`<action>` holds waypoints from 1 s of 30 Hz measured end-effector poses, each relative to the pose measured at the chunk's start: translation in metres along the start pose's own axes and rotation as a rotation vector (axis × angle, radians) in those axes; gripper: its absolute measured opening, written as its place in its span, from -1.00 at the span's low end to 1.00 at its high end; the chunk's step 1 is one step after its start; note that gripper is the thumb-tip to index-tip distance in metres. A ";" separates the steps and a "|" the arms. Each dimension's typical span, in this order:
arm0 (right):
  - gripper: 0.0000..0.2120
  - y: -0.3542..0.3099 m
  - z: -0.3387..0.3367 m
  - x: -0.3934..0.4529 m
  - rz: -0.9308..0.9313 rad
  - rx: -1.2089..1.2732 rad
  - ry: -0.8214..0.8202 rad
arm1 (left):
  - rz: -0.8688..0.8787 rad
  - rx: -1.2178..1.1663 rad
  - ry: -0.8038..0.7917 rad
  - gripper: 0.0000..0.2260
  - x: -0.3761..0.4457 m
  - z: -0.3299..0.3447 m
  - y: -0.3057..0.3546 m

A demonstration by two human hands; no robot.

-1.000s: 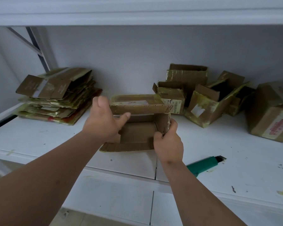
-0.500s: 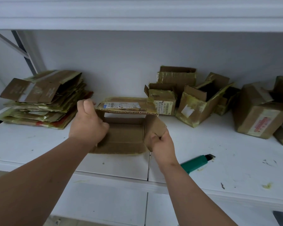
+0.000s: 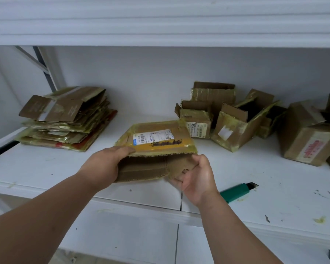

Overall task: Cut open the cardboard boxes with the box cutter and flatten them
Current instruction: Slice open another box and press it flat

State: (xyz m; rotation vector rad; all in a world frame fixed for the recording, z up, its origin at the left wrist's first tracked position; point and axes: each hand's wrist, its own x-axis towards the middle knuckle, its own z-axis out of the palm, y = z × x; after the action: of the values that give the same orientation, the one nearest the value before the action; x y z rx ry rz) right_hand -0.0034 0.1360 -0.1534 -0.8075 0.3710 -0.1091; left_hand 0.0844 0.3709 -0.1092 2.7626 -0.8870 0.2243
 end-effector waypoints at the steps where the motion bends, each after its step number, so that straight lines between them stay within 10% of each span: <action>1: -0.60 0.000 -0.001 -0.001 0.014 -0.020 -0.001 | 0.006 -0.007 -0.006 -0.41 -0.002 0.003 -0.001; 8: -0.41 0.001 -0.005 -0.008 0.058 -0.124 0.138 | 0.045 -0.050 -0.043 -0.41 -0.009 0.018 -0.011; 12: -0.70 0.004 -0.004 -0.008 0.036 -0.354 0.268 | 0.012 -0.026 -0.137 -0.46 -0.007 0.019 -0.013; 16: -0.40 0.009 0.003 -0.012 -0.014 -0.529 0.365 | -0.125 -0.202 -0.429 -0.59 0.000 0.011 -0.010; 23: -0.54 0.014 0.005 -0.020 -0.244 -1.723 0.538 | -0.088 0.078 -0.459 -0.48 0.004 0.027 -0.004; 30: -0.49 0.038 0.003 -0.015 -0.170 -2.103 0.114 | -0.057 0.151 -0.510 -0.44 -0.006 0.066 -0.001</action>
State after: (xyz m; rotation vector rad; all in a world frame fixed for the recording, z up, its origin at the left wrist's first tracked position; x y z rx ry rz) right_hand -0.0179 0.1678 -0.1753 -2.9189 0.4421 0.1422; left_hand 0.0850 0.3581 -0.1746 3.0355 -0.9277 -0.4632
